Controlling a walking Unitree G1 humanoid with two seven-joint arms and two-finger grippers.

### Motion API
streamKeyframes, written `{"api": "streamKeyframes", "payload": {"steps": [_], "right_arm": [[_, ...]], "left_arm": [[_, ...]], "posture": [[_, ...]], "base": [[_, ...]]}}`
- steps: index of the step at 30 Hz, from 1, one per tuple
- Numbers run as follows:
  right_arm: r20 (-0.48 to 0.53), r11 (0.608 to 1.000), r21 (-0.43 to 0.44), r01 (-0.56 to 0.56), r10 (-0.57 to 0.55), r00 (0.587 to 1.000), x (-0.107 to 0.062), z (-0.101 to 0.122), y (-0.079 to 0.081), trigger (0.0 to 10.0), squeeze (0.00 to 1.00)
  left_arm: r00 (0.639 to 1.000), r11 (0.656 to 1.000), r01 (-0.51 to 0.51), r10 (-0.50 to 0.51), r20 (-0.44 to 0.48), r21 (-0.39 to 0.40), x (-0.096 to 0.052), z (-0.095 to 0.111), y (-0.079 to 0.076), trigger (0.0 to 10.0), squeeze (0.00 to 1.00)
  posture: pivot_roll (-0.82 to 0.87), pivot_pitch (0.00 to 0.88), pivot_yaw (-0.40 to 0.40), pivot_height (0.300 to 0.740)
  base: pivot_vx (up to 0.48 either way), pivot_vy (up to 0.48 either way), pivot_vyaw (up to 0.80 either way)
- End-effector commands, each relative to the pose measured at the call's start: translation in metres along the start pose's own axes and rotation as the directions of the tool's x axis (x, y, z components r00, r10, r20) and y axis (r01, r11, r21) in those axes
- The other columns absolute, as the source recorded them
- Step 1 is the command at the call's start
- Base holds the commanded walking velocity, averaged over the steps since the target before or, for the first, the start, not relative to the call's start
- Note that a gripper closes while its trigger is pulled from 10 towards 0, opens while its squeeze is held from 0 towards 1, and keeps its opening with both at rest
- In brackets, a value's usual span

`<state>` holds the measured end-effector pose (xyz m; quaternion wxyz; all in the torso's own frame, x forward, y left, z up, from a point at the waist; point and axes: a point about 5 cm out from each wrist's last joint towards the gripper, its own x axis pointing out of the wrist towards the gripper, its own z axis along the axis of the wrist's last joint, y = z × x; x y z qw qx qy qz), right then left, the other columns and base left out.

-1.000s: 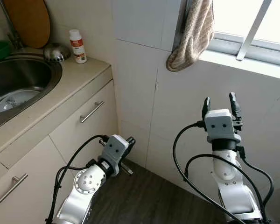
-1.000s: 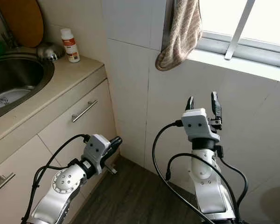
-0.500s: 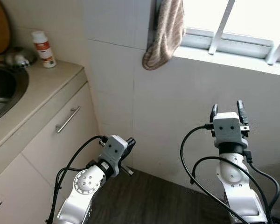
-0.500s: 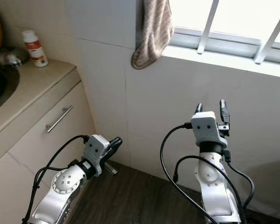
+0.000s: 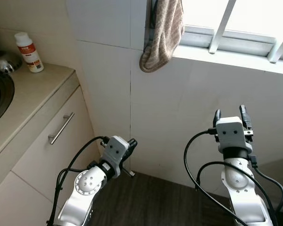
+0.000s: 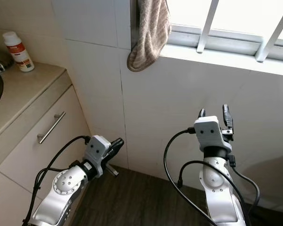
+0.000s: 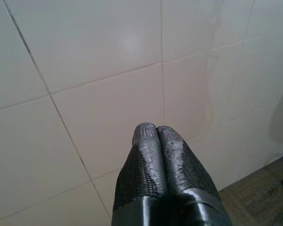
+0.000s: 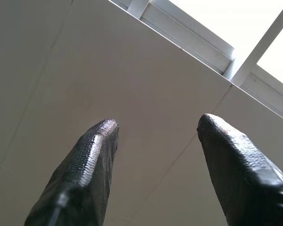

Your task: Kitchen organization

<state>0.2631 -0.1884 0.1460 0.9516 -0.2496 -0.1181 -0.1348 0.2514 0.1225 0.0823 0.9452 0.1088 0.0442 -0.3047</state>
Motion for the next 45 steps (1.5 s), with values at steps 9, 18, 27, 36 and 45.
{"api": "streamKeyframes", "payload": {"steps": [9,18,27,36,45], "right_arm": [[-0.019,1.0,-0.008,-0.018,0.018,1.0,-0.0005,-0.0018,-0.0025,10.0,0.0],[-0.054,1.0,-0.008,-0.023,0.022,0.998,-0.0022,-0.007,-0.003,10.0,0.0],[-0.057,0.999,-0.028,-0.036,0.035,0.998,-0.0019,-0.0068,-0.001,10.0,0.0],[-0.059,0.999,-0.023,-0.044,0.043,0.997,-0.001,-0.0053,0.0018,10.0,0.0],[-0.065,0.999,-0.025,-0.041,0.039,0.997,0.0013,-0.0056,-0.0008,10.0,0.0]], "left_arm": [[1.0,1.0,0.002,-0.002,0.007,0.003,0.0019,0.0008,0.0008,10.0,0.0],[1.0,1.0,0.008,-0.008,0.004,0.009,0.0024,0.0002,0.0014,10.0,0.0],[1.0,1.0,0.008,-0.008,0.007,0.005,0.0035,0.0009,0.0019,10.0,0.0],[1.0,1.0,-0.004,0.004,0.028,-0.002,0.003,0.0029,0.0032,10.0,0.0],[0.999,1.0,-0.001,0.002,0.033,-0.004,0.0034,0.0037,0.0018,10.0,0.0]], "posture": [[0.09,0.0,-0.041,0.74],[0.09,0.0,-0.038,0.74],[0.09,0.0,-0.04,0.74],[0.09,0.0,-0.041,0.74],[0.09,0.0,-0.046,0.74]], "base": [[0.0,0.0,-0.8],[0.0,0.0,-0.8],[0.0,-0.251,-0.59],[0.0,-0.243,0.0],[0.0,0.0,0.0]]}}
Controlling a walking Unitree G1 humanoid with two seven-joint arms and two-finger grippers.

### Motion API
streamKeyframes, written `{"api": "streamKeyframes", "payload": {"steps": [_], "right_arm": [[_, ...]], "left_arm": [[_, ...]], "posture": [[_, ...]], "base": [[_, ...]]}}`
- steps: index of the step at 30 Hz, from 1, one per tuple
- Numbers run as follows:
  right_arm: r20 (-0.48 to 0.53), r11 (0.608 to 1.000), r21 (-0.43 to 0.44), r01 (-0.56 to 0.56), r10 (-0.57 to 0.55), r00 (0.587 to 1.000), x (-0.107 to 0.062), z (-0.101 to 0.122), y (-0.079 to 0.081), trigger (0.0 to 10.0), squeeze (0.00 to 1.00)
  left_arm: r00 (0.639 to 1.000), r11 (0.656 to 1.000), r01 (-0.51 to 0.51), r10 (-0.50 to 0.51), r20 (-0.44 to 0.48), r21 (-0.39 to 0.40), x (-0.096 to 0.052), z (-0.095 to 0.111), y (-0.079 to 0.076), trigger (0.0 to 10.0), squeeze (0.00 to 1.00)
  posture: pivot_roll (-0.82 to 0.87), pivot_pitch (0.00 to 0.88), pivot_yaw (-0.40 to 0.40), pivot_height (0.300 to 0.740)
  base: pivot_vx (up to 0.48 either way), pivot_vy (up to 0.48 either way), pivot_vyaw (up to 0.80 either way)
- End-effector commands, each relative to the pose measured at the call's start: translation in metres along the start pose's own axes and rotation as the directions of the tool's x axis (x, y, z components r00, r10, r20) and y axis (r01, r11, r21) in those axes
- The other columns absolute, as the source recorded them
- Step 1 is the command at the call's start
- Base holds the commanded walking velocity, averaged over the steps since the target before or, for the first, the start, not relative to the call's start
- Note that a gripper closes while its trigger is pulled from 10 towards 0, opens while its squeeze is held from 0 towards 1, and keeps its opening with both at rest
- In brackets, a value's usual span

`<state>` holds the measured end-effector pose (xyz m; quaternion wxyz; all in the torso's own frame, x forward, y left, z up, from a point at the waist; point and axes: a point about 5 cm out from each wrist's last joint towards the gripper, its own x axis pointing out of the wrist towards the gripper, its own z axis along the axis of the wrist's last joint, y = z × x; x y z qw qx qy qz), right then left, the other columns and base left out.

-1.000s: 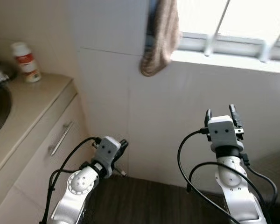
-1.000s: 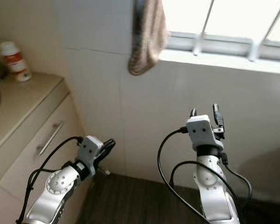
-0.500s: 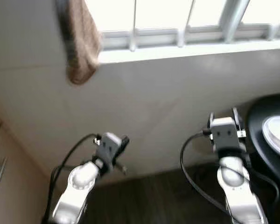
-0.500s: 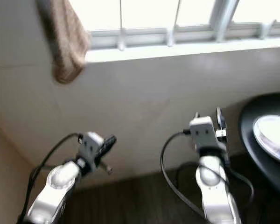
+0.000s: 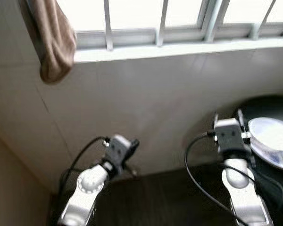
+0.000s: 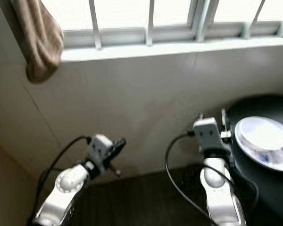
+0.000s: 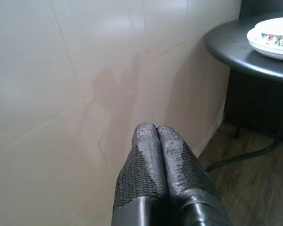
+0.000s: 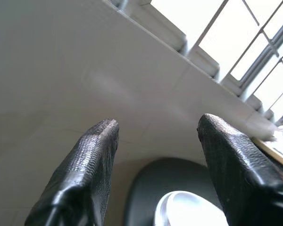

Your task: Kitchen organization

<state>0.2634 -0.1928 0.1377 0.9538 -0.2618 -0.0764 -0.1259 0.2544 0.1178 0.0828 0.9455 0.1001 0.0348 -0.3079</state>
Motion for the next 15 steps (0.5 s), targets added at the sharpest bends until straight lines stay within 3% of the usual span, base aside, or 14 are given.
{"api": "streamKeyframes", "payload": {"steps": [1,10,15], "right_arm": [[0.005,1.0,0.008,0.002,-0.002,1.0,0.0027,0.0038,-0.0011,10.0,0.0],[-0.033,0.998,0.056,0.022,-0.02,0.999,0.0057,0.0007,-0.0043,10.0,0.0],[-0.048,0.997,0.066,0.032,-0.029,0.998,0.0074,-0.0014,-0.0068,10.0,0.0]], "left_arm": [[1.0,1.0,-0.005,0.005,0.009,0.007,-0.0016,0.0021,0.0036,10.0,0.0],[1.0,1.0,0.004,-0.004,0.0,0.008,-0.0007,0.0011,0.0024,10.0,0.0],[1.0,1.0,0.004,-0.004,-0.003,0.007,-0.0007,0.0005,0.0018,10.0,0.0]], "posture": [[0.09,0.0,-0.046,0.74],[0.09,0.0,-0.048,0.74],[0.09,0.0,-0.049,0.74]], "base": [[0.0,0.0,0.0],[0.0,0.0,0.0],[0.0,-0.323,0.0]]}}
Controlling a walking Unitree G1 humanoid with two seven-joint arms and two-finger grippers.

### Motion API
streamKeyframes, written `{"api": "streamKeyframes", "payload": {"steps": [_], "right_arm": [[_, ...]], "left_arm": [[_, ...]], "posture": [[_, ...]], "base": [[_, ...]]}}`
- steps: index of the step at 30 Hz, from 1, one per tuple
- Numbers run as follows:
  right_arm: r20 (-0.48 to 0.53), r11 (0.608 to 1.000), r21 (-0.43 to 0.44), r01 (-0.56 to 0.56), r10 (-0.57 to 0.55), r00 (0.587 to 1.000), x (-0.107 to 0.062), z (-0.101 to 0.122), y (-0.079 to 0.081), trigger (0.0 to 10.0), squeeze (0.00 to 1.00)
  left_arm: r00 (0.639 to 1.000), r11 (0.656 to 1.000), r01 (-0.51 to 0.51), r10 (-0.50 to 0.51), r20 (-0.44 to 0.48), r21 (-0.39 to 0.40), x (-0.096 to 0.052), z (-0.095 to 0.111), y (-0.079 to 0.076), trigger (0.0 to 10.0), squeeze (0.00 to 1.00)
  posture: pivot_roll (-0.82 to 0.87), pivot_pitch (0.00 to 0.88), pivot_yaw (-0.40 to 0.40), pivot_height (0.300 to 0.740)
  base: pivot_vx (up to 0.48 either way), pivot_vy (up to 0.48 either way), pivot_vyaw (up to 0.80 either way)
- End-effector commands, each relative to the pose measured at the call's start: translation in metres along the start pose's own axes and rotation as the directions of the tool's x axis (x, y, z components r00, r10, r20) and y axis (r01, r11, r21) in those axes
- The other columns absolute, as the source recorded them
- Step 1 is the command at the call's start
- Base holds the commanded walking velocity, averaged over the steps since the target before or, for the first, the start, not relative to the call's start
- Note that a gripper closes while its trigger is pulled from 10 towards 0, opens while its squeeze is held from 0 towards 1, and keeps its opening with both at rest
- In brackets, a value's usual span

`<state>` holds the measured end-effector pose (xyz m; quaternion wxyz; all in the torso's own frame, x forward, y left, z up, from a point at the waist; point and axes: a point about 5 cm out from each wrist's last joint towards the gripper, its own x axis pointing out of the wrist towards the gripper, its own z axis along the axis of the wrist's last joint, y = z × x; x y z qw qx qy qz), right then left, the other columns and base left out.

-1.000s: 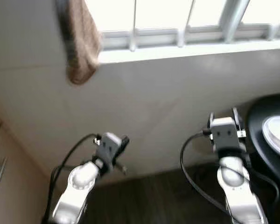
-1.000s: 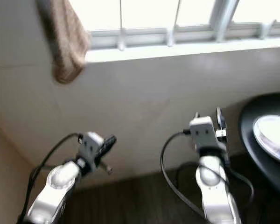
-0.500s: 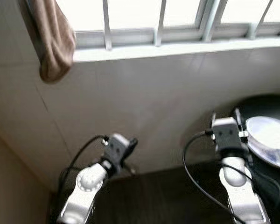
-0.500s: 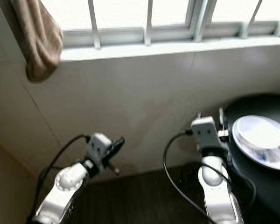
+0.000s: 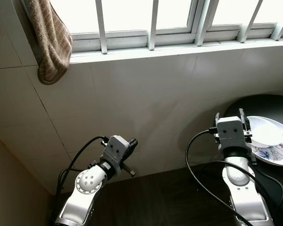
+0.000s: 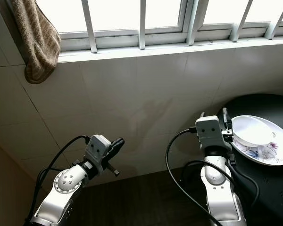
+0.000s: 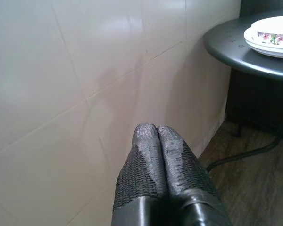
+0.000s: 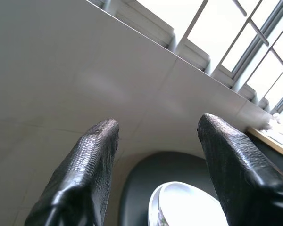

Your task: Kitchen organization

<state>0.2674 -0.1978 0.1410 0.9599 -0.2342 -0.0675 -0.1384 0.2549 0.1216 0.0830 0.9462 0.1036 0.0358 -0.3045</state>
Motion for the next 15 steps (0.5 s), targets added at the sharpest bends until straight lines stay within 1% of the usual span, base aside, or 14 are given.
{"api": "streamKeyframes", "payload": {"steps": [1,7,11,15], "right_arm": [[-0.016,1.0,0.017,0.009,-0.009,1.0,0.0019,-0.001,-0.002,10.0,0.0],[-0.019,1.0,0.023,0.0,0.0,1.0,0.0017,-0.0004,0.0009,10.0,0.0],[-0.024,0.999,0.032,0.003,-0.002,1.0,0.002,-0.0012,-0.0008,10.0,0.0],[-0.093,0.991,0.118,0.059,-0.048,0.995,0.0061,-0.0087,-0.0086,10.0,0.0]], "left_arm": [[1.0,1.0,0.011,-0.011,0.001,0.001,0.0011,0.0009,-0.0016,10.0,0.0],[1.0,1.0,0.011,-0.011,-0.003,0.005,0.001,-0.001,-0.0026,10.0,0.0],[1.0,1.0,0.009,-0.009,0.002,0.005,0.0,-0.0017,-0.0035,10.0,0.0],[1.0,1.0,0.004,-0.004,0.017,-0.004,0.0001,-0.0003,-0.0038,10.0,0.0]], "posture": [[0.09,0.0,-0.049,0.74],[0.09,0.0,-0.053,0.74],[0.09,0.0,-0.053,0.74],[0.09,0.0,-0.051,0.74]], "base": [[0.0,-0.33,0.0],[0.0,-0.309,0.0],[0.0,-0.293,0.0],[0.0,0.0,0.0]]}}
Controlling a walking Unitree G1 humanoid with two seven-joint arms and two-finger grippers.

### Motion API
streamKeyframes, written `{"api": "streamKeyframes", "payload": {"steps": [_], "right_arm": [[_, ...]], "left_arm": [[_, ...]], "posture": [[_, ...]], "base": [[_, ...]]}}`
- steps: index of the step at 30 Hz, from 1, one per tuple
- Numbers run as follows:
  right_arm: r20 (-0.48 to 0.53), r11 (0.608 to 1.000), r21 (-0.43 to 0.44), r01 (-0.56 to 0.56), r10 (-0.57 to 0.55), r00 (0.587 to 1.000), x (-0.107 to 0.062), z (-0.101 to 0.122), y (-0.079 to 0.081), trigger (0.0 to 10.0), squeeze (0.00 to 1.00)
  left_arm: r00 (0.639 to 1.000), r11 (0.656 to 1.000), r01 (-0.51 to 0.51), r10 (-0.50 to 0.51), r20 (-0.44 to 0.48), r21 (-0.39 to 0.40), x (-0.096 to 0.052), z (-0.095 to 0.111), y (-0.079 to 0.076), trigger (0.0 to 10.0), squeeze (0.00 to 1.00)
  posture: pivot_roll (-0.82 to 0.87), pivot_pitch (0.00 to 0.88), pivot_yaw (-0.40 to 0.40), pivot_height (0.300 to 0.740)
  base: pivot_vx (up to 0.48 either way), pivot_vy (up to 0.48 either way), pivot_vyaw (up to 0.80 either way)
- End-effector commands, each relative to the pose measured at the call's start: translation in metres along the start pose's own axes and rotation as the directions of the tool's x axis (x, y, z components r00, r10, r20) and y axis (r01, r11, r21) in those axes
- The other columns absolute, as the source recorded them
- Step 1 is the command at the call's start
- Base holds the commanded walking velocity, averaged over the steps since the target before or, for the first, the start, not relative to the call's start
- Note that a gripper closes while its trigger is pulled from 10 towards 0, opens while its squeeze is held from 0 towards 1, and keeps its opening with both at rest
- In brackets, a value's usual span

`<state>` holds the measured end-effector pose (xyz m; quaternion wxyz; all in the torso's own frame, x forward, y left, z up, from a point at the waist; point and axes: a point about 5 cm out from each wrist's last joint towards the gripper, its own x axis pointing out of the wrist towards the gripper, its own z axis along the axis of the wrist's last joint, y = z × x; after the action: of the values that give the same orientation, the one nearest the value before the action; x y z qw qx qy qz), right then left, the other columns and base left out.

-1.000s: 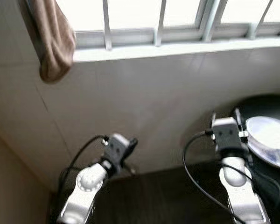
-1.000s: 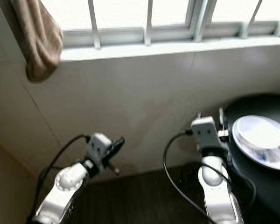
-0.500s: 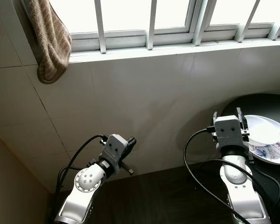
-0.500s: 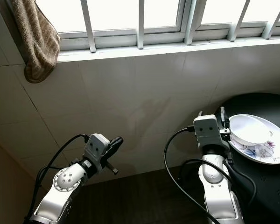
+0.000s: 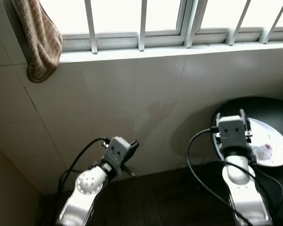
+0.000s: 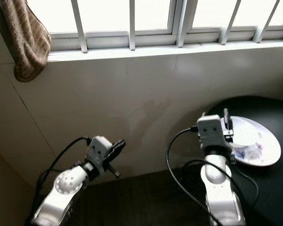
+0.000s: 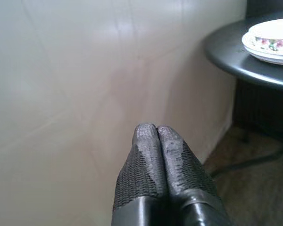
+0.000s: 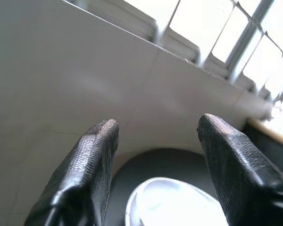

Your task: Kitchen organization

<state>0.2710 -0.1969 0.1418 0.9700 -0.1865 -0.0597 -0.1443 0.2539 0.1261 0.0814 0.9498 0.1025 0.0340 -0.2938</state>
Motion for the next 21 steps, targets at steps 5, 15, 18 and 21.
{"api": "streamKeyframes", "payload": {"steps": [5,15,18,21], "right_arm": [[-0.059,0.994,0.034,0.103,-0.101,0.993,0.01,-0.008,-0.025,10.0,0.0],[-0.308,0.876,0.301,0.378,-0.286,0.907,0.031,-0.035,-0.089,10.0,0.0],[-0.322,0.867,0.312,0.388,-0.287,0.902,0.032,-0.037,-0.091,10.0,0.0],[-0.386,0.804,0.379,0.458,-0.312,0.868,0.034,-0.044,-0.103,10.0,0.0]], "left_arm": [[1.0,1.0,0.024,-0.024,0.015,-0.004,0.003,0.003,-0.006,10.0,0.0],[0.999,1.0,0.024,-0.024,0.022,-0.011,0.006,0.004,-0.006,10.0,0.0],[0.999,1.0,0.024,-0.024,0.022,-0.012,0.006,0.004,-0.006,10.0,0.0],[0.999,1.0,0.026,-0.026,0.023,-0.012,0.007,0.004,-0.006,10.0,0.0]], "posture": [[0.09,0.0,-0.049,0.74],[0.09,0.0,-0.058,0.74],[0.09,0.0,-0.059,0.74],[0.09,0.0,-0.061,0.74]], "base": [[0.0,0.0,0.0],[0.0,0.0,0.0],[0.0,0.0,0.0],[0.0,0.0,0.0]]}}
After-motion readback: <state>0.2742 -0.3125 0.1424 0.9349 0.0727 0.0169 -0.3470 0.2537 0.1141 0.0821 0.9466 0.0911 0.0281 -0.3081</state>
